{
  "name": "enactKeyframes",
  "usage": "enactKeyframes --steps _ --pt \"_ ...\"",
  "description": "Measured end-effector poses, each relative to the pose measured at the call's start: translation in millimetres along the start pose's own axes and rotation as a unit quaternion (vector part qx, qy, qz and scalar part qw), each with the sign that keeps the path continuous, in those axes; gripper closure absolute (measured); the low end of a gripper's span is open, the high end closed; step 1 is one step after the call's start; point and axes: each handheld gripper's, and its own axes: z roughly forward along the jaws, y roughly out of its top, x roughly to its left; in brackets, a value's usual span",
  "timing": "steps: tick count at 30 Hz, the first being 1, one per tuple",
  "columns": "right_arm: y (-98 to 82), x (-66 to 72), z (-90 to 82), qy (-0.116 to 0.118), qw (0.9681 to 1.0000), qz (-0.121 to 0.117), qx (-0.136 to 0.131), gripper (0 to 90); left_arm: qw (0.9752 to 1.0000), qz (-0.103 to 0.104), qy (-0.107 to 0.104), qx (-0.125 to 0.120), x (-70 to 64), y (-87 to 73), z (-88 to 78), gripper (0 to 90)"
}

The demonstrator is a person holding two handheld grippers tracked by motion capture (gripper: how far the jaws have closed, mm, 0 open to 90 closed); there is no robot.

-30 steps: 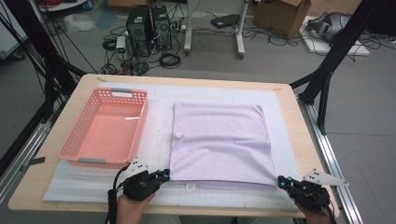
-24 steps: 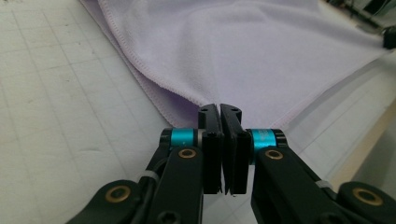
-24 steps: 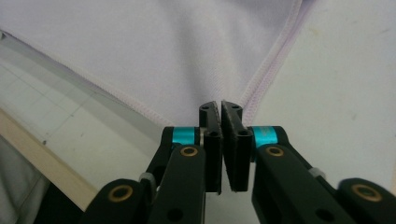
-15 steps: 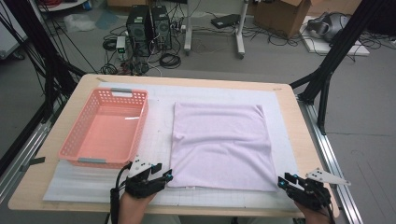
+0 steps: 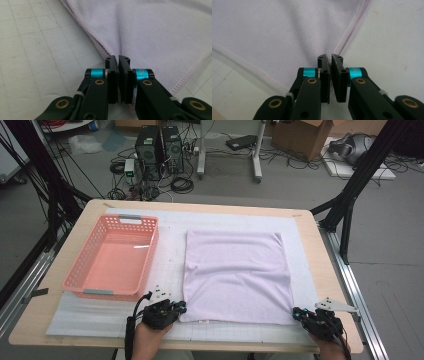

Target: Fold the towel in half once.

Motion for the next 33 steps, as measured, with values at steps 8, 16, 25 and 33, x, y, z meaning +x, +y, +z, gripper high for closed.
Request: enactKeyframes --steps 8,16,25,33 --pt "-12.7 4.8 -23.5 0.022 0.9997 0.008 0.001 87.0 0.9994 -0.013 -0.029 -0.016 -6.1 -11.5 -27.4 86.7" --pt "-28.8 20.8 -52.0 0.022 0.9997 -0.004 0.002 86.9 0.9985 0.012 -0.051 -0.016 -21.0 -31.0 -47.0 86.7" --pt "-24.4 19.1 -47.6 0.009 0.9998 -0.014 -0.014 63.0 0.9949 0.035 -0.049 -0.081 -9.9 -11.7 -34.0 51.7" --pt "4.3 -1.6 -43.1 -0.001 0.9975 0.007 -0.071 61.1 0.9921 0.033 -0.035 -0.116 7.3 24.2 -24.7 45.7"
